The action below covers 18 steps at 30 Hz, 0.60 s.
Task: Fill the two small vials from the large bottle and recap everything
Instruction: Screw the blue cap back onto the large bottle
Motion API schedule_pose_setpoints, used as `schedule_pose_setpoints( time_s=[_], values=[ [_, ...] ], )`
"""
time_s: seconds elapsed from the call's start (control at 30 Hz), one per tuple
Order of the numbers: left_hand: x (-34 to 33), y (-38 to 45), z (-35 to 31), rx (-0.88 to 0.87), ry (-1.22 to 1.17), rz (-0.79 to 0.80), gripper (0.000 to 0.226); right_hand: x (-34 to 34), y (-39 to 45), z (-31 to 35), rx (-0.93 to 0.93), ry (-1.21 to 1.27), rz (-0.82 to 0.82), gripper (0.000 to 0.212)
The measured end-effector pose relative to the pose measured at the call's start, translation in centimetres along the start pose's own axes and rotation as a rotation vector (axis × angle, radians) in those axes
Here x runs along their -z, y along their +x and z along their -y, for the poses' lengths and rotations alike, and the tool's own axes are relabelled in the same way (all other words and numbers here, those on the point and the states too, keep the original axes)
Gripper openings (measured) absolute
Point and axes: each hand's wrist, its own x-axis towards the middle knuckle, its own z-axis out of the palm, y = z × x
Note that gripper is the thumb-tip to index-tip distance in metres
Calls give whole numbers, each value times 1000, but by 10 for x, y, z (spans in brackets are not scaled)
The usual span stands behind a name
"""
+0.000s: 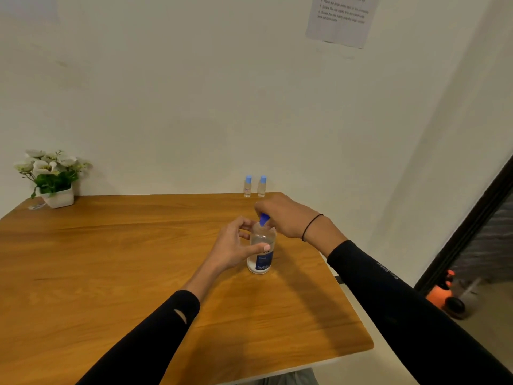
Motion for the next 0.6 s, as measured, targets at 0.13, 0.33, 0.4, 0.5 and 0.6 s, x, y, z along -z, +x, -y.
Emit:
schedule_pose_setpoints(
  time_s=[0.13,0.33,0.4,0.5,0.6],
  values=[
    [0,0,-1,-7,0,1,68,4,0,1,-90,-123,5,40],
    [-1,-1,-1,8,4,-4,70,1,-4,-4,45,6,-36,14],
    [0,-1,-2,7,8,-3,69,2,0,-1,43,-49,-39,11],
    [1,-3,-1,-4,-8,-1,67,3,3,4,-16,-164,-45,23],
    [1,-3,0,-10,2,-4,67,1,3,3,-6,-138,-69,27]
  ],
)
